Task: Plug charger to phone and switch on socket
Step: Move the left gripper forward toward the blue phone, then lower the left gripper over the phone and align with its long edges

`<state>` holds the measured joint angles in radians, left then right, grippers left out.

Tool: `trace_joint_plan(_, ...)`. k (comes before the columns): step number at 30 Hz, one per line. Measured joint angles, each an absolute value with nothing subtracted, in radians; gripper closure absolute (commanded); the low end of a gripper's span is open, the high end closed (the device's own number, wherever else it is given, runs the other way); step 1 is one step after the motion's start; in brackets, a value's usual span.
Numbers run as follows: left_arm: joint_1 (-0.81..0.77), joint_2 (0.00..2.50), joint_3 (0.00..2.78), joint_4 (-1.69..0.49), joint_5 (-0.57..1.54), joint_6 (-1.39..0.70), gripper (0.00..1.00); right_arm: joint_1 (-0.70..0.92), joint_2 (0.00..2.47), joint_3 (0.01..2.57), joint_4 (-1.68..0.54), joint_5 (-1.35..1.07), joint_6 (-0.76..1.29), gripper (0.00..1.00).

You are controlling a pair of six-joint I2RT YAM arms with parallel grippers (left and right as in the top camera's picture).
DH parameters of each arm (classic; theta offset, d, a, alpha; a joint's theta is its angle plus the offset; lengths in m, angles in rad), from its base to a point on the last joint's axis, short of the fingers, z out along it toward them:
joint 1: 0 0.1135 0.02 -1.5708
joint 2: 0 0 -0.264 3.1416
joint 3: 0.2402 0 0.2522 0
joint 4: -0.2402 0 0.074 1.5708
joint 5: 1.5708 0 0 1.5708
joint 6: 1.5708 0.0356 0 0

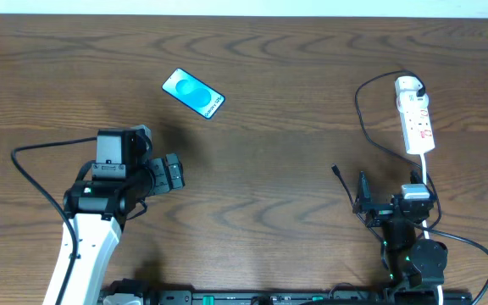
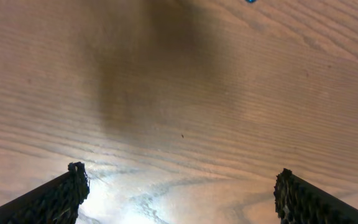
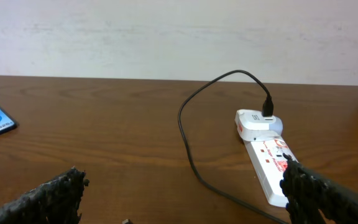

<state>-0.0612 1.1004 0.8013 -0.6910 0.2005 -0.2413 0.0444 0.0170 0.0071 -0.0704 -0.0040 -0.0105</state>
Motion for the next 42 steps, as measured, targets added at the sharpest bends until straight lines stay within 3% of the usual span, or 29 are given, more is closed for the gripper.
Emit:
trace_joint_plan(9, -0.062, 1.107, 0.823, -0.722, 0.291, -0.303, 0.02, 0.044, 0.017, 0.007, -0.07, -0.004, -0.01, 0.01)
trace_joint_plan(15, -0.062, 1.156, 1.027, -0.815, 0.221, -0.337, 0.02, 0.044, 0.017, 0.007, -0.07, -0.004, -0.01, 0.01)
trace_joint_plan(30, -0.062, 1.54, 1.549, -0.894, 0.125, -0.395, 0.02, 0.044, 0.017, 0.007, -0.07, -0.004, -0.01, 0.01)
trace_joint_plan(42, -0.068, 1.844, 1.835, -0.803, 0.079, -0.558, 0.02, 0.044, 0.018, 0.007, -0.07, -0.004, -0.01, 0.01)
